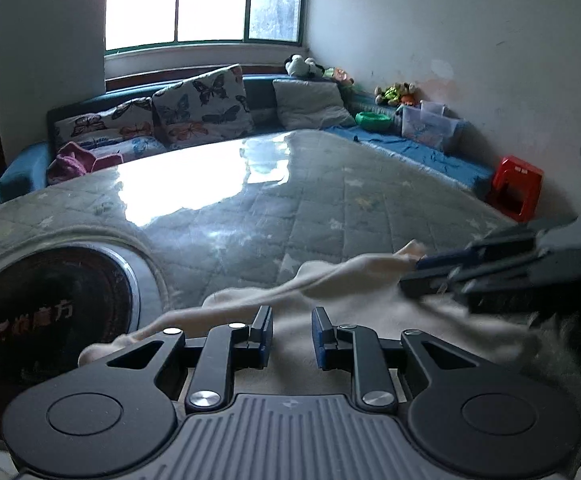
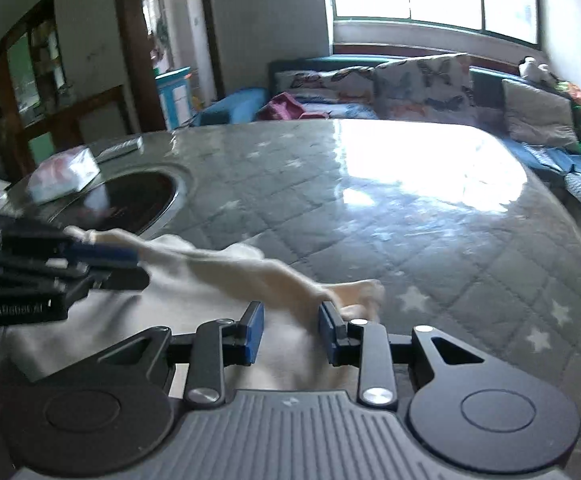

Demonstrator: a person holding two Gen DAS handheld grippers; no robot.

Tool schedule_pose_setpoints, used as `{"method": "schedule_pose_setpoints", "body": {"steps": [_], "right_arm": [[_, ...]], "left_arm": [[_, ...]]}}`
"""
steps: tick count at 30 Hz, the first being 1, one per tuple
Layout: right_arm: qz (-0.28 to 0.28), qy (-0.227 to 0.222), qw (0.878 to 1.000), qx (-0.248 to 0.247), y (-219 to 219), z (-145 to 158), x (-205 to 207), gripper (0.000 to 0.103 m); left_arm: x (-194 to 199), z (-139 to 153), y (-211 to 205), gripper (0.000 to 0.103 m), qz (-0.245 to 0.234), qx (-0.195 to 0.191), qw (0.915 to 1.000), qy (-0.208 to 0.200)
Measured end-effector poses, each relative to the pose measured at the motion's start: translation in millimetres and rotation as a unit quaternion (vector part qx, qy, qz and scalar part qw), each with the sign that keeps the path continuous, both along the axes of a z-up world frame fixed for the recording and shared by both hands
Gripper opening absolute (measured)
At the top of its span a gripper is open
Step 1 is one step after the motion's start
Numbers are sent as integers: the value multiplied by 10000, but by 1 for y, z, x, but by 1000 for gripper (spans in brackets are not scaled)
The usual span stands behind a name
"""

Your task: Fold clothes

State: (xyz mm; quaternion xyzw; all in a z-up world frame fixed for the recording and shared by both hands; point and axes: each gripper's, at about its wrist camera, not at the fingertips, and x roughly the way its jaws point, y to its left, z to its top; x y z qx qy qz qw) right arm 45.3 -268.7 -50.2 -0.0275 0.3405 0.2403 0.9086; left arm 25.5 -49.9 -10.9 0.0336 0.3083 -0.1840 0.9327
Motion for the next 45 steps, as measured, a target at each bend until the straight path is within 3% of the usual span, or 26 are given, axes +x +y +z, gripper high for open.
{"method": "schedule_pose_setpoints", "body": {"steps": [11, 18, 21, 27, 38, 45], "right_arm": [[-490, 28, 9988, -61, -35, 2, 8, 30], [151, -279, 9983, -479, -22, 16, -26, 30], [470, -488, 9951, -725, -8, 13, -46, 29], [601, -660, 9890, -1181, -3, -2, -68, 30], [715, -930, 9879, -1017, 1, 9, -82, 31], [870, -805, 9870, -1081, 5, -1, -87, 33]], "left_arm": [[-6, -4, 2, 24, 86, 53, 9999, -18], [-33, 2, -17, 24, -385, -23, 9991, -183], [-45, 0, -28, 24, -634, 40, 9976, -268], [-65, -12, -40, 24, -965, 267, 9946, -287], [-66, -6, -40, 24, -901, 145, 9951, -378], [-70, -14, -41, 24, -859, 127, 9959, -236]]}}
